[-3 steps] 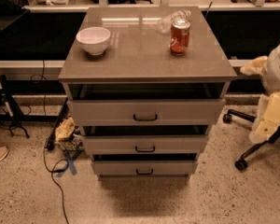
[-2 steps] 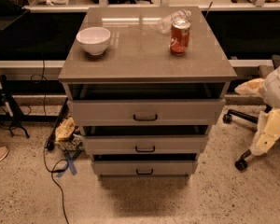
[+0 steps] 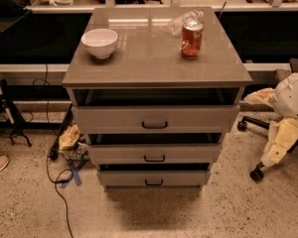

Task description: Open bottom drawer

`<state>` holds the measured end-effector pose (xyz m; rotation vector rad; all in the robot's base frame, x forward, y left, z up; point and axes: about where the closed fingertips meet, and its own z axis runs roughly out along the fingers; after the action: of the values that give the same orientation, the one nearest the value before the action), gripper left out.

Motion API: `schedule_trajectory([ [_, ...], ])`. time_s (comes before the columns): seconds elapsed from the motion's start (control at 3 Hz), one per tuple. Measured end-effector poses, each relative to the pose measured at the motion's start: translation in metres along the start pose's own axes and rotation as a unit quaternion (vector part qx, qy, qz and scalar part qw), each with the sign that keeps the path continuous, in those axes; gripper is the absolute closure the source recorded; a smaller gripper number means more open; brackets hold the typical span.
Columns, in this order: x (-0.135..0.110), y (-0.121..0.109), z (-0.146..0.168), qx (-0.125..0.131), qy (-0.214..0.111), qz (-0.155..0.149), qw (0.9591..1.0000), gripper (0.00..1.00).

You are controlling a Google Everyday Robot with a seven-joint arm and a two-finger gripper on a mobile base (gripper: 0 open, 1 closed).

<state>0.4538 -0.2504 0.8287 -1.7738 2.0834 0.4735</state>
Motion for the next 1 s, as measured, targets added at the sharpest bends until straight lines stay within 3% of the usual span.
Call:
schedule_trajectory([
  [0.33, 0.018, -0.001, 0.042, -0.024, -0.001, -0.018, 0.9996, 0.00],
  [0.67, 0.045, 0.001, 0.104, -0.046, -0.009, -0.045, 0.9979, 0.00],
  [1.0, 0.069, 0.000, 0.164, -0.053, -0.005, -0.058, 0.9969, 0.00],
])
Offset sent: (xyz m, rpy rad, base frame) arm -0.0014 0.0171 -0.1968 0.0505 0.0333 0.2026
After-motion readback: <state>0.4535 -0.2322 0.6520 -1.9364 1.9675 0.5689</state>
